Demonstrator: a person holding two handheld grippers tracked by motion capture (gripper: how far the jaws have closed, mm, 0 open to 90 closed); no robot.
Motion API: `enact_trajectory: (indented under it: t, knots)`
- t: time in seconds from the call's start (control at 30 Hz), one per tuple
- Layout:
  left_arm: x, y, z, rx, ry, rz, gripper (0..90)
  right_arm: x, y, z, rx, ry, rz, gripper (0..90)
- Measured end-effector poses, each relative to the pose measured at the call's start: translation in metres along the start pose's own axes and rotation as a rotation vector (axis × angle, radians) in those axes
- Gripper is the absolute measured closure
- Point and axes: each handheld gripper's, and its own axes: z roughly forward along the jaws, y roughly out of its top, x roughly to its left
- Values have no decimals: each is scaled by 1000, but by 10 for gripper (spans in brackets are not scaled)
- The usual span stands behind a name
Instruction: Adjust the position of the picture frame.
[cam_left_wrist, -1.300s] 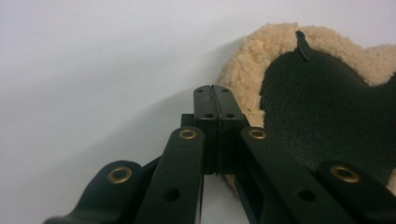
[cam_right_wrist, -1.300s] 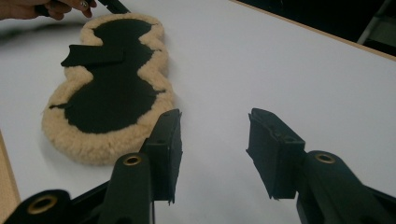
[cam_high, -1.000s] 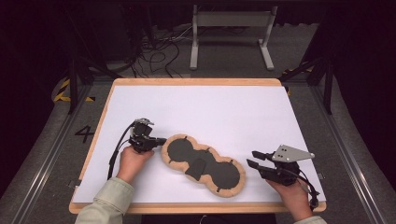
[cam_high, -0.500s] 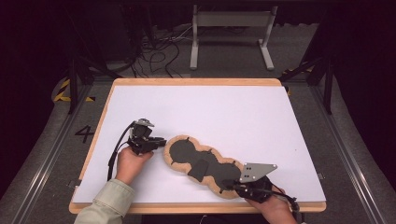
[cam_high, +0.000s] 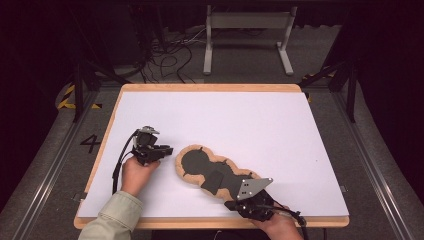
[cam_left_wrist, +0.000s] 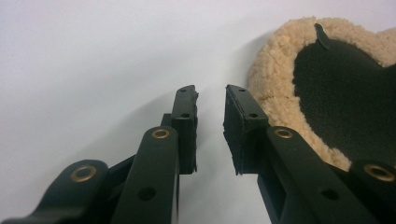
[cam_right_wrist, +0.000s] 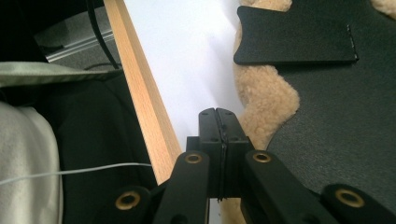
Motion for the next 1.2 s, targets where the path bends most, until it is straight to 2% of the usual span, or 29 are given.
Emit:
enact_trajectory:
  t: [0.17, 0.3, 0.4, 0.53, 0.67, 0.8, 1.07, 1.2]
  knots:
    - [-1, -1, 1, 4, -11, 1, 740, 1, 2, 3, 21, -10, 7, 900]
    - [-3, -2, 1, 9, -5, 7, 750, 0, 2, -1, 45, -57, -13, 900]
    - [-2, -3, 1, 17, -9, 12, 752, -9, -2, -6, 36, -68, 25, 900]
    - [-2, -3, 0, 20, -10, 18, 752, -20, -8, -15, 38, -121, 68, 900]
    - [-4, -4, 1, 15, -44, 26, 750, -33, -14, -22, 28, -151, 94, 900]
    - [-7, -4, 2, 20, -50, 46, 750, -44, -19, -27, 13, -169, 133, 900]
    - [-13, -6, 0, 16, -62, 59, 740, -59, -23, -33, 11, -256, 140, 900]
    - [-15, -6, -3, -8, -66, 71, 727, -62, -24, -34, 3, -261, 164, 900]
